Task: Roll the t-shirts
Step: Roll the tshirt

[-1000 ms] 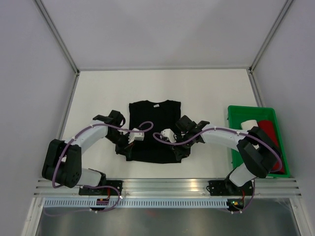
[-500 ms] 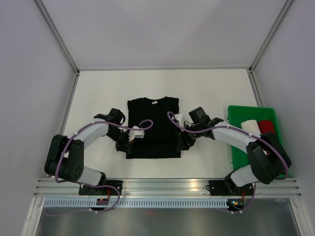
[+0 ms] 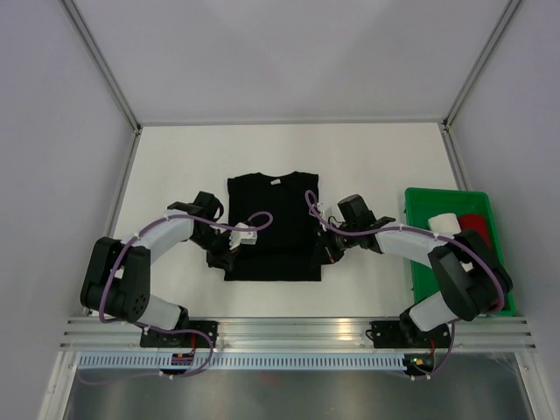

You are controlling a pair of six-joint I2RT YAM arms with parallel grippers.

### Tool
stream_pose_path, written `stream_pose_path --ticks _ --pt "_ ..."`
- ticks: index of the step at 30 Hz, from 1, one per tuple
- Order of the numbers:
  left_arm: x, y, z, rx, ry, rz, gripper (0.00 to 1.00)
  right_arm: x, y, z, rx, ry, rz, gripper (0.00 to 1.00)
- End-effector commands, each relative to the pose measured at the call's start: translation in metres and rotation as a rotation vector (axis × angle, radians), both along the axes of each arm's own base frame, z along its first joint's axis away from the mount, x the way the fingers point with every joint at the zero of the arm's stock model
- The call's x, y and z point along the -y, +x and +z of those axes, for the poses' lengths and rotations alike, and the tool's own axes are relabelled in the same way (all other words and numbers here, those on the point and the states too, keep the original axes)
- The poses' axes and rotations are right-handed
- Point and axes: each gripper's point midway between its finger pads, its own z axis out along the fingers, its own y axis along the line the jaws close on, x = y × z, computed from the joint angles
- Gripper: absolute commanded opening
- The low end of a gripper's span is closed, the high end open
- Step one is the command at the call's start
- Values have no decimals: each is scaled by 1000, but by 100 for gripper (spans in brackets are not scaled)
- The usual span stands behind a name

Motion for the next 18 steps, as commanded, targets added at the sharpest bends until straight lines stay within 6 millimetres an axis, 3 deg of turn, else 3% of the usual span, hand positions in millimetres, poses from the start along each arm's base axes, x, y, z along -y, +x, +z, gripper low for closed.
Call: stream_pose_path --ticks 1,4,5,7,14,18 --pt "3 24 7 69 -8 17 15 0 -3 -7 -106 45 -53 4" --pt "3 32 17 90 -1 34 31 2 4 -14 -140 57 -114 0" --pt "3 33 21 91 2 36 45 3 5 -16 -153 56 -123 0" --pt "1 31 31 63 16 44 61 -2 11 -16 -153 72 -125 0" --pt "-10 12 58 -186 85 181 64 6 17 -22 -148 25 -145 3" --pt "-7 12 62 -137 47 232 66 8 25 -22 -119 13 -162 5"
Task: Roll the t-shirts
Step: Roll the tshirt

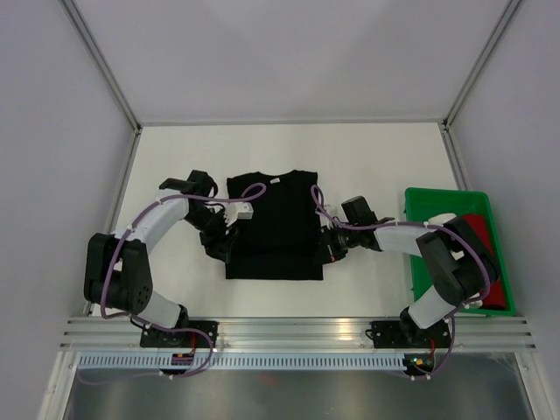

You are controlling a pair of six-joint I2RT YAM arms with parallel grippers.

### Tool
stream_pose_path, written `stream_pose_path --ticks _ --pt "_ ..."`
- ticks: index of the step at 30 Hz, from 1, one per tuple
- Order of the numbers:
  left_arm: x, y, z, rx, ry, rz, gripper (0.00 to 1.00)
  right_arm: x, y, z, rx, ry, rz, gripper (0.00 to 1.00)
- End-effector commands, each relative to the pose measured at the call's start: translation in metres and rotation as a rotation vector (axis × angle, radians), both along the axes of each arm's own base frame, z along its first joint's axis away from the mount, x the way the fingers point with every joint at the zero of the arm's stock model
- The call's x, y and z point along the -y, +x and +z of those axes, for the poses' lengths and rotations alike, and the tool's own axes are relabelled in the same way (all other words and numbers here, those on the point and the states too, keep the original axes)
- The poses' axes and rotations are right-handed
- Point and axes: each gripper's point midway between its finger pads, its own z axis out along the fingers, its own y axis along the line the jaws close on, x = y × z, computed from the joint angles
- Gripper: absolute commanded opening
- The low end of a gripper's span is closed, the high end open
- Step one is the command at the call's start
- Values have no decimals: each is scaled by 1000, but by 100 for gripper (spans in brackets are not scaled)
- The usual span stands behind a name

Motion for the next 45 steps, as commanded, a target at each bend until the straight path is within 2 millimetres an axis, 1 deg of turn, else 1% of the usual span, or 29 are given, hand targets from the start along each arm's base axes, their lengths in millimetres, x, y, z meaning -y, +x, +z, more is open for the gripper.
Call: stream_pose_path --ticks 1,2,3,4,5,6,9,11,14,16,17,18,19,21,23,24,25,26,28,29,30,32,33,34,35,36,39,41,45 --pt "2 -9 11 2 -22 96 68 1 22 4 67 -16 -30 4" --pt "5 -2 18 86 -48 102 68 2 22 3 62 -23 -36 5" --pt "4 -7 11 92 -53 101 70 3 22 2 58 -27 -38 5" --pt "5 -7 9 113 -63 98 70 4 23 1 60 -30 -42 5" --pt "8 5 10 180 -84 109 70 4 23 1 62 -31 -46 4" --pt "8 1 0 173 -81 119 71 5 23 0 61 -36 -48 5" --pt "12 13 -10 213 -92 143 71 7 28 -1 73 -55 -66 4" --pt "10 20 -16 236 -73 158 70 7 31 1 89 -57 -77 4" --pt "12 25 -30 248 -60 148 69 7 32 2 92 -57 -84 5" --pt "17 18 -37 202 -72 136 60 8 32 2 96 -63 -85 5" --pt "19 15 -38 189 -79 135 51 9 31 2 93 -67 -86 5" --pt "20 11 -41 177 -84 132 28 10 30 1 90 -74 -88 4" --pt "20 9 -41 171 -92 124 19 11 28 1 86 -78 -86 1" --pt "20 2 -43 163 -96 114 2 14 22 3 68 -84 -85 0" --pt "19 -7 -39 162 -107 87 2 16 10 6 56 -92 -73 0" --pt "20 -11 -35 155 -122 78 2 13 3 9 56 -92 -51 0" --pt "21 -14 -31 160 -133 55 2 10 -9 13 38 -61 -19 0" --pt "21 -23 -25 131 -139 42 2 5 -15 24 30 -23 -13 0" --pt "23 -28 -19 116 -157 32 2 2 -31 34 -11 41 10 0" --pt "23 -27 -17 112 -157 40 2 0 -33 40 -9 62 1 0" --pt "24 -27 -17 105 -158 43 2 1 -34 40 -15 64 -4 0" --pt "26 -26 -18 90 -166 50 2 2 -33 35 -38 42 -12 0" --pt "27 -19 -23 83 -158 66 2 0 -26 37 -23 38 -7 0" --pt "27 -14 -24 71 -147 101 2 1 -25 29 -48 16 -8 0" --pt "28 -5 -24 75 -138 119 2 1 -21 26 -48 -1 -18 0" --pt "26 3 -28 67 -122 144 2 1 -13 27 -47 -2 -35 0" --pt "24 21 -28 56 -121 222 2 5 6 24 -32 -13 -89 1" --pt "24 31 -35 50 -112 257 2 9 13 22 -37 -20 -120 3" --pt "18 40 -51 33 -58 299 2 21 28 14 -26 -60 -185 10"
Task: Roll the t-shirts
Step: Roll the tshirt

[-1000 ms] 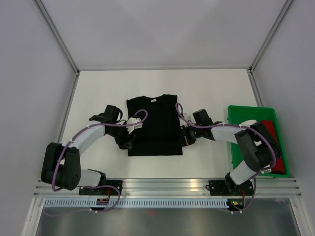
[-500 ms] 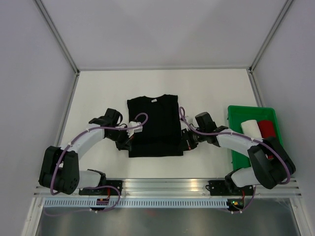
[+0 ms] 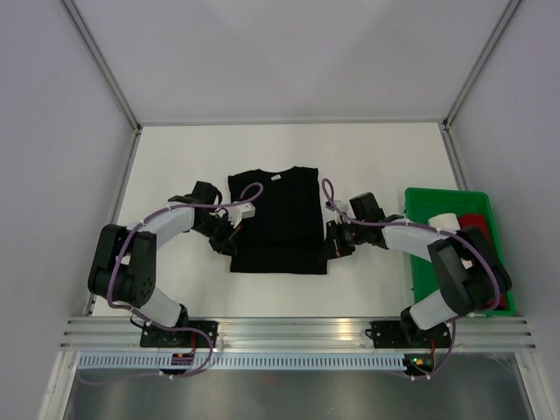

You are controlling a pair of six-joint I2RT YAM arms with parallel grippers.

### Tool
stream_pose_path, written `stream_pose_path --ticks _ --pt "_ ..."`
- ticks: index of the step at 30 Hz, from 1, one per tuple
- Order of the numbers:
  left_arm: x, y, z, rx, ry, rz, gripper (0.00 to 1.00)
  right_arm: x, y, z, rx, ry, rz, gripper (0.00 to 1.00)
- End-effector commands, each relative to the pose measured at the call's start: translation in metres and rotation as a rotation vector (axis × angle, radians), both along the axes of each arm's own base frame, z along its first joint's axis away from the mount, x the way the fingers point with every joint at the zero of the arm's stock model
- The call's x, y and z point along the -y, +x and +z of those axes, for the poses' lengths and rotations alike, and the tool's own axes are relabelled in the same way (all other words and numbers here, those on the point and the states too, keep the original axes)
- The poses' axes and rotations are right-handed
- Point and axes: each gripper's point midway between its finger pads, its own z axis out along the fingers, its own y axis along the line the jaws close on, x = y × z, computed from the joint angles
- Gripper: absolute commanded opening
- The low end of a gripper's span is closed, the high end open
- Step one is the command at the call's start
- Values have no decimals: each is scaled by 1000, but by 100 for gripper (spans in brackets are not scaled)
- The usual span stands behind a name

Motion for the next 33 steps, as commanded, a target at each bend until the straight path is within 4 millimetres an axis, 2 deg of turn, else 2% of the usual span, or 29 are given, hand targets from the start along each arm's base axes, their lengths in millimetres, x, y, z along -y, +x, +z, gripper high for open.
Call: stream_pose_path --ticks 1,3,5,8,12,17,20,23,27,28,29,30,31,33 --pt "-1 24 -9 6 34 85 2 8 24 -3 36 -37 -70 13" --pt "-5 28 -16 -6 68 107 2 16 29 -8 31 -54 -104 17" --pt "-7 28 -23 -33 84 119 2 20 34 -13 31 -68 -125 18" --pt "-4 29 -21 -31 68 117 2 21 44 -14 47 -80 -153 28" --pt "-2 31 -18 -22 59 122 2 29 62 -1 108 -122 -212 34" --pt "-7 30 -23 -15 84 123 2 55 64 7 157 -252 -279 38" --pt "-6 31 -22 -11 81 124 2 65 69 29 230 -283 -306 39" --pt "-5 34 -19 -3 76 127 2 67 76 64 341 -269 -296 41" --pt "-6 35 -17 9 78 127 2 59 76 113 610 -248 -155 45" --pt "-6 34 -17 11 79 126 2 56 74 119 679 -271 -108 45" --pt "-6 35 -16 14 77 124 2 42 63 119 791 -311 36 47" --pt "-6 37 -15 19 76 125 2 41 62 125 888 -362 67 48" --pt "-5 37 -14 17 70 125 2 27 44 112 975 -401 229 49" --pt "-3 39 -12 18 64 130 2 20 31 106 1071 -442 326 50"
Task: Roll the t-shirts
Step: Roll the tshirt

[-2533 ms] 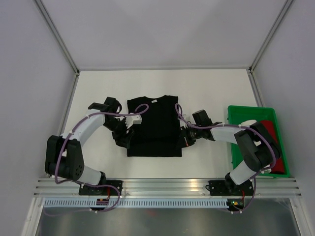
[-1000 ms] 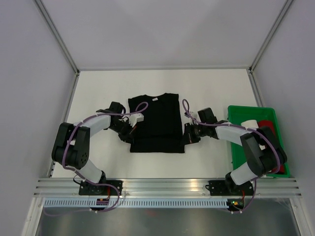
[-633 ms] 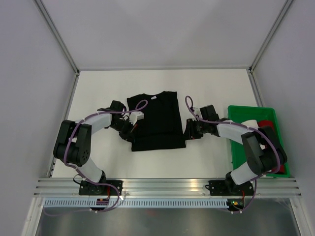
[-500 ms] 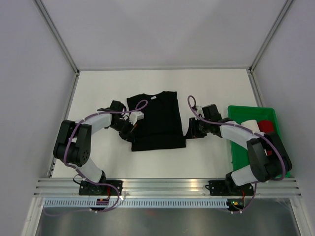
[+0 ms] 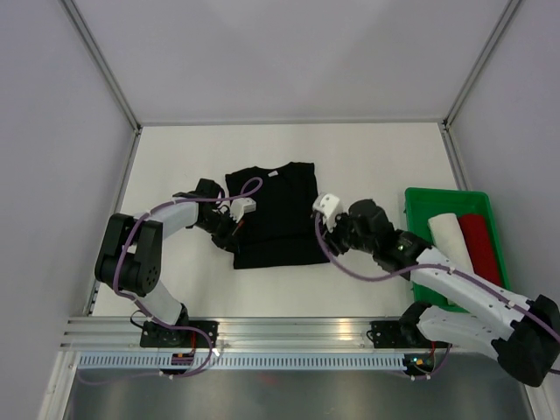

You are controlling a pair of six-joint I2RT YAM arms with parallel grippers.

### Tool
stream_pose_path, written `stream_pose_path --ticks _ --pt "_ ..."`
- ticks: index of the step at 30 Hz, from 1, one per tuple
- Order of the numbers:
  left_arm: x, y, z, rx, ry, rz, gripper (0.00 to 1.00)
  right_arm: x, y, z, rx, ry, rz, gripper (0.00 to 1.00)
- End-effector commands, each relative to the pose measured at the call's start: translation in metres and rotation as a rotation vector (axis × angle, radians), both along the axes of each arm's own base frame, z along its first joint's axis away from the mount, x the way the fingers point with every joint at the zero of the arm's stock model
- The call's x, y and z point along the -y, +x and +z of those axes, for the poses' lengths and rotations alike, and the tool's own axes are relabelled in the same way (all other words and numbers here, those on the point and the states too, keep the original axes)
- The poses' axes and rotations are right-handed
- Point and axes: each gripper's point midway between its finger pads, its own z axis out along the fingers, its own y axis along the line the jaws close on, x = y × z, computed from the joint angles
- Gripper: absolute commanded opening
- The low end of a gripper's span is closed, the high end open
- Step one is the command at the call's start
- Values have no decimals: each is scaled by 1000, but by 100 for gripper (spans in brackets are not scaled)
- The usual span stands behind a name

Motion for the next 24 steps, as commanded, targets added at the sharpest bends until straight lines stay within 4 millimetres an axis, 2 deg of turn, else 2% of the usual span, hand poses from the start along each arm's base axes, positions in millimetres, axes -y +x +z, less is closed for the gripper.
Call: stream_pose_path --ticks 1,4,5,7,8,12,16,19,24 --pt "-8 25 2 89 59 35 2 3 -22 -31 240 -313 201 51" --pt "-8 25 3 88 52 38 2 0 -32 -43 307 -420 260 53" --pt "-6 25 4 89 47 35 2 -9 -44 -53 320 -466 324 53" --pt "-5 24 5 87 40 35 2 -11 -48 -61 388 -566 325 54" --pt "-5 24 5 86 39 33 2 -9 -46 -70 405 -630 326 55" --pt "-6 22 3 79 43 29 2 -17 -38 -78 453 -687 311 56" --pt "-7 22 3 82 47 24 2 -13 -29 -89 471 -755 280 58" --pt "-4 21 5 78 32 15 2 -8 -32 -112 434 -809 309 57" --pt "-2 22 9 75 14 5 3 -8 -35 -132 387 -842 333 52"
